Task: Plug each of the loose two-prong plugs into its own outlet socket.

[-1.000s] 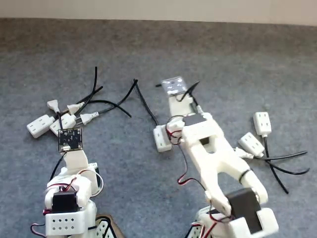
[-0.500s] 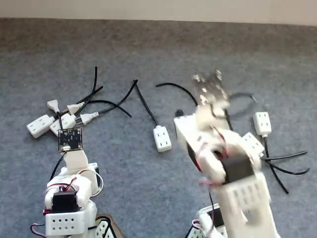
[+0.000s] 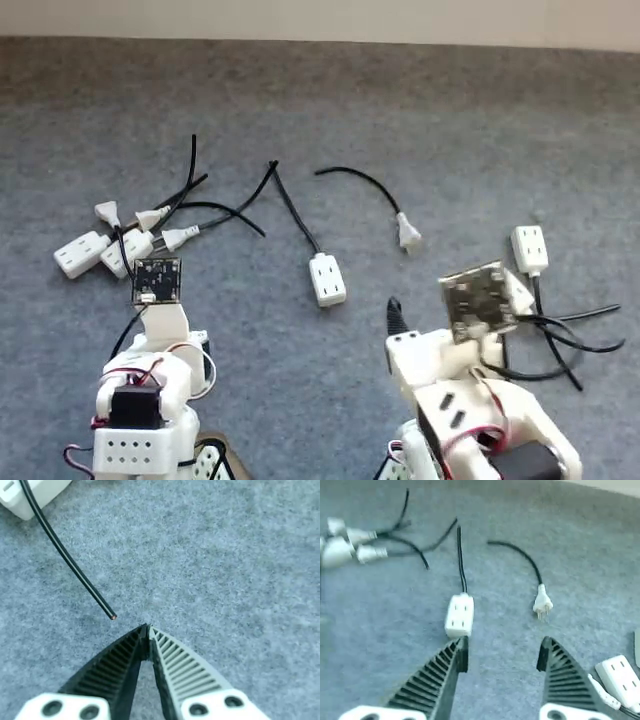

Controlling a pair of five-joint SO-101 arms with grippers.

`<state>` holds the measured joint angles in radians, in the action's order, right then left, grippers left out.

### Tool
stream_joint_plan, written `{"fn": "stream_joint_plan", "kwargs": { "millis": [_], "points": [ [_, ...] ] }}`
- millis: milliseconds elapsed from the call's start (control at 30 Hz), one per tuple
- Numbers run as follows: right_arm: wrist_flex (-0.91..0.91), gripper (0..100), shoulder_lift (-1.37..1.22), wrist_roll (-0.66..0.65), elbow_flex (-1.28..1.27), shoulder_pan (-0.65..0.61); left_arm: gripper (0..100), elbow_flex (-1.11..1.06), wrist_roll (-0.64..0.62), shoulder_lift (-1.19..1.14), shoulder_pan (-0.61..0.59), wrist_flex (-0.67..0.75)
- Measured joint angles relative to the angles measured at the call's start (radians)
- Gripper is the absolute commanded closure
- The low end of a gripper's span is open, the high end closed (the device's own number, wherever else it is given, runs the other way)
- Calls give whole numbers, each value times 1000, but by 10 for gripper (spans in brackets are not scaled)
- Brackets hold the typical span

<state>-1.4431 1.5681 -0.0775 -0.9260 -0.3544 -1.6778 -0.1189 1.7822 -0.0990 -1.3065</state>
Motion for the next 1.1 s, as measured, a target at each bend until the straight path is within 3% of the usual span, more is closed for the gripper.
{"fn": "stream_joint_plan", "kwargs": {
  "millis": [233, 433, 600, 667, 967, 1100],
  "points": [
    [258, 872, 0, -51, -304, 195, 992, 0, 0, 0, 106, 127],
    [442, 878, -2, -51, -575, 190, 992, 6, 20, 0, 109, 285],
    [546, 878, 2, 41, -700, 190, 992, 107, 261, 0, 21, 292],
    [572, 878, 3, 57, -726, 190, 992, 155, 298, -2, -3, 293],
    [664, 878, 3, 69, -740, 190, 992, 316, 321, -17, -69, 331],
    [678, 878, 3, 69, -740, 190, 992, 387, 321, -135, -77, 364]
  ]
}}
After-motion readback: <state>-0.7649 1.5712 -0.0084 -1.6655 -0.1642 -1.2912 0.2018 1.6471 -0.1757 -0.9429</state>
